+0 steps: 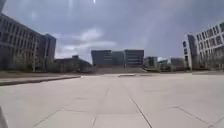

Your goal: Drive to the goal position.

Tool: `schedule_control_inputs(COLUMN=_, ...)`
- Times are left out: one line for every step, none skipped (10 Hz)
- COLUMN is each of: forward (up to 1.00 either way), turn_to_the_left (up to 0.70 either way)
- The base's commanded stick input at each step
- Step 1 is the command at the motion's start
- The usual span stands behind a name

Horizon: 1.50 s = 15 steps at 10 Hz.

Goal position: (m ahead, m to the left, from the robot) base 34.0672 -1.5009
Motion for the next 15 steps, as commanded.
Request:
schedule_control_inputs(forward=1.00, turn_to_the_left=0.00)
schedule_control_inputs(forward=1.00, turn_to_the_left=0.00)
schedule_control_inputs(forward=1.00, turn_to_the_left=0.00)
schedule_control_inputs(forward=1.00, turn_to_the_left=0.00)
schedule_control_inputs(forward=1.00, turn_to_the_left=0.00)
schedule_control_inputs(forward=1.00, turn_to_the_left=0.00)
schedule_control_inputs(forward=1.00, turn_to_the_left=0.00)
schedule_control_inputs(forward=1.00, turn_to_the_left=0.00)
schedule_control_inputs(forward=1.00, turn_to_the_left=0.00)
schedule_control_inputs(forward=1.00, turn_to_the_left=0.00)
schedule_control_inputs(forward=1.00, turn_to_the_left=0.00)
schedule_control_inputs(forward=1.00, turn_to_the_left=0.00)
schedule_control_inputs(forward=1.00, turn_to_the_left=0.00)
schedule_control_inputs(forward=1.00, turn_to_the_left=0.00)
schedule_control_inputs(forward=1.00, turn_to_the_left=0.00)
